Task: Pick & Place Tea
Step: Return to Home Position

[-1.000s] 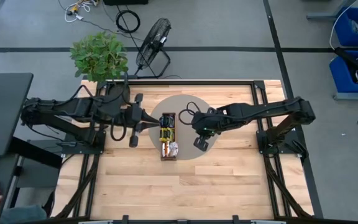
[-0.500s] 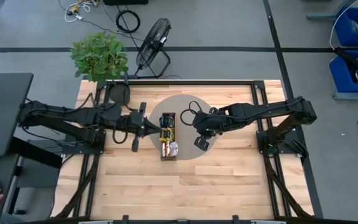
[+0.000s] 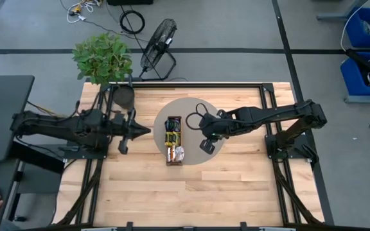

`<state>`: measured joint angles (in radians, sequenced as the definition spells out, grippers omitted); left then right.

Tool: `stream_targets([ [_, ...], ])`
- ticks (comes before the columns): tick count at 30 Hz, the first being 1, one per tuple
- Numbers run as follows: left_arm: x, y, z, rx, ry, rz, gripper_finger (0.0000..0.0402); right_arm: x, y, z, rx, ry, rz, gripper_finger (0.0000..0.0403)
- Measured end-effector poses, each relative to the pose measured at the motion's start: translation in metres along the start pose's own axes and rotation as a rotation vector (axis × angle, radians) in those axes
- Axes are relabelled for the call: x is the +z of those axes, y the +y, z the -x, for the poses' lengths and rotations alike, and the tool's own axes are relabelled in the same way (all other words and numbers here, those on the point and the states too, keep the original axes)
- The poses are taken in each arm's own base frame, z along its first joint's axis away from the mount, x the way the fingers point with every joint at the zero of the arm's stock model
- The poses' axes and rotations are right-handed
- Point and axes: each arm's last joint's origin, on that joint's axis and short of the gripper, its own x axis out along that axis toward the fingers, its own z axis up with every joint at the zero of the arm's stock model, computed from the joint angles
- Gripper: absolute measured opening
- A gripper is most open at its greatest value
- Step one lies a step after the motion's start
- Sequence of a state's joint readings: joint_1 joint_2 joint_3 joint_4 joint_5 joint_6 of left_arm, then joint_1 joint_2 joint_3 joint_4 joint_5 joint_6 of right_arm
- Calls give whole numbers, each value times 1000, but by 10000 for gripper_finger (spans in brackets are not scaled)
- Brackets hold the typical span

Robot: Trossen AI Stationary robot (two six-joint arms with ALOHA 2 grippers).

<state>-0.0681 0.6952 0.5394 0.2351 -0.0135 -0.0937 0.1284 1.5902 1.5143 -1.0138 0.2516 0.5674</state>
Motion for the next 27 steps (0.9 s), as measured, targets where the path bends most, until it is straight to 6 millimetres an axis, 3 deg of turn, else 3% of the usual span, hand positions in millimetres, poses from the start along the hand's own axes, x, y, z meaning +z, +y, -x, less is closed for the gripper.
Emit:
stream_targets([
  [10,-50,5,31,-14,-123,107,4,-8,-5,0,-44,82,38,26],
  [27,-74,9,67,-8,-294,117,2,-13,-8,1,-77,135,11,26],
])
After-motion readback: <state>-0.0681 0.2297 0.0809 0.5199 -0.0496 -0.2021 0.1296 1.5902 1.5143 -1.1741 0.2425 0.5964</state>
